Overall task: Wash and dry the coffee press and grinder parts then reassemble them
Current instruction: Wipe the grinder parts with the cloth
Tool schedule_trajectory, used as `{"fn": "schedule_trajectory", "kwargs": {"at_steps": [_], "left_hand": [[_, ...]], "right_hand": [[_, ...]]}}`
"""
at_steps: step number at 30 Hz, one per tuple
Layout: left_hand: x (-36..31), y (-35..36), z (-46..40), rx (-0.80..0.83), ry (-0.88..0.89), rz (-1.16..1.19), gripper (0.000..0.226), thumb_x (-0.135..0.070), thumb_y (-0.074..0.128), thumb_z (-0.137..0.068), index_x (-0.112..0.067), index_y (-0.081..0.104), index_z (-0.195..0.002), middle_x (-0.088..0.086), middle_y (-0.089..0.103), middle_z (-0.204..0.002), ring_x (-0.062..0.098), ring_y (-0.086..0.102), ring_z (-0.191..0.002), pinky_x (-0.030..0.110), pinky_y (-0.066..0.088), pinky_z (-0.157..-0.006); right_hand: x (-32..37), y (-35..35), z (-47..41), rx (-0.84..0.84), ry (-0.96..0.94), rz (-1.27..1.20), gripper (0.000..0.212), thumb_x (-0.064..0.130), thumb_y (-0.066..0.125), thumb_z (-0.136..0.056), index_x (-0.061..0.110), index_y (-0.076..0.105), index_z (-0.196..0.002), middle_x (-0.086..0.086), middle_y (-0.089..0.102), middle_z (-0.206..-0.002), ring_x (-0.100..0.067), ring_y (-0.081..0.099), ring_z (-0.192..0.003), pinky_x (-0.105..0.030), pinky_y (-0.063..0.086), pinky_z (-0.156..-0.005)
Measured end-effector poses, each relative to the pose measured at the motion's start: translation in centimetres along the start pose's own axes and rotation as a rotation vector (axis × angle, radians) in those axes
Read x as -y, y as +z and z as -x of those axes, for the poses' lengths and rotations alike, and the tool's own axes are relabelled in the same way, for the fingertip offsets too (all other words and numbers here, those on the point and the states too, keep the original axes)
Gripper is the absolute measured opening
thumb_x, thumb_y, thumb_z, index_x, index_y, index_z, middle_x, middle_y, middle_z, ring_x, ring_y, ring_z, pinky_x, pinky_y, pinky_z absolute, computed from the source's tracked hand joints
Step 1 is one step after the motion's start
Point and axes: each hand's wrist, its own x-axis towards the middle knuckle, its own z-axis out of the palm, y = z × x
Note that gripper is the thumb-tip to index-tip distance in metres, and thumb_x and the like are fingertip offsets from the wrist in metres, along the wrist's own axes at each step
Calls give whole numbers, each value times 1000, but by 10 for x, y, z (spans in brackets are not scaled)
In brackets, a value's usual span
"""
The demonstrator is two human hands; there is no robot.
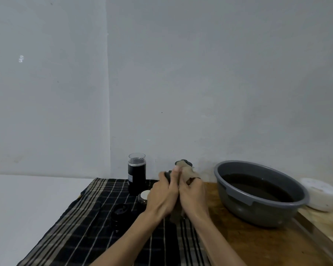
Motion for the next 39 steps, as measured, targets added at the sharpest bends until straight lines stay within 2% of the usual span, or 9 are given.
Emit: {"fn": "schedule_trajectory", "kwargs": {"at_steps": [6, 12, 17, 20, 24, 27, 32, 35, 39], "left_hand": [[11, -10, -25, -147, -196, 167, 62, -51, 21, -96, -11, 62, -73, 17, 72, -92, 35, 64, -90, 47, 51, -90], [16, -17, -33, -84, -215, 91, 59, -43, 23, -102, -11, 62, -73, 15, 71, -87, 31, 63, -84, 38, 45, -75], [24, -17, -31, -59, -177, 26, 58, -44, 28, -102, -6, 66, -81, 22, 71, -96, 36, 65, -91, 39, 42, -73], [24, -26, -32, -63, -88, 14, 53, -39, 28, -104, -12, 62, -74, 12, 70, -86, 27, 61, -81, 39, 45, -74], [22, -30, -24, -64, 122, -19, 46, -45, 26, -102, -19, 54, -77, 3, 65, -83, 25, 61, -81, 51, 51, -85], [16, -24, -14, -160, 216, -56, 68, -68, 12, -90, -23, 53, -118, 2, 71, -91, 28, 68, -85, 50, 53, -81], [16, -28, -7, -261, 521, -362, 69, -55, 16, -98, -15, 38, -150, 4, 75, -74, 27, 70, -61, 43, 55, -56], [21, -35, -11, -214, 683, -482, 48, -40, 26, -106, -12, 46, -139, 4, 67, -59, 27, 57, -38, 32, 43, -35], [34, -37, -16, -193, 1035, -646, 40, -37, 29, -104, -10, 50, -125, 6, 59, -63, 28, 54, -40, 29, 41, -36]], "right_hand": [[0, -19, 9, 190, -250, 197, 28, 43, 51, -105, 27, 71, -93, 22, 69, -72, 4, 66, -72, -14, 48, -64], [8, -18, 6, 174, -85, 127, 47, 52, 49, -104, 15, 70, -83, -2, 70, -67, -11, 65, -61, -33, 49, -60], [12, -17, 2, 177, -177, 293, 29, 29, 50, -107, 25, 60, -80, 10, 61, -66, -2, 58, -62, -26, 49, -62], [17, -17, 5, 217, -96, 177, 46, 50, 51, -103, 19, 63, -72, 6, 68, -62, -8, 62, -57, -29, 51, -60], [22, -15, 7, 250, -126, 42, 40, 57, 49, -102, 28, 76, -105, 15, 77, -97, 4, 69, -92, -26, 58, -87], [33, 2, 18, 360, -129, 22, 44, 61, 36, -105, 41, 62, -135, 18, 67, -128, 6, 59, -120, -23, 47, -106], [45, 1, 4, 269, 88, 58, 49, 48, 32, -109, 26, 66, -82, 1, 72, -94, -11, 66, -92, -32, 48, -85], [44, 0, -7, 428, 204, 125, 40, 31, 35, -105, 16, 70, -91, -6, 72, -101, -21, 66, -99, -40, 52, -92], [40, -6, -15, 661, 564, -7, 51, 23, 34, -103, 10, 59, -61, -4, 56, -49, -14, 53, -44, -25, 41, -47]]}}
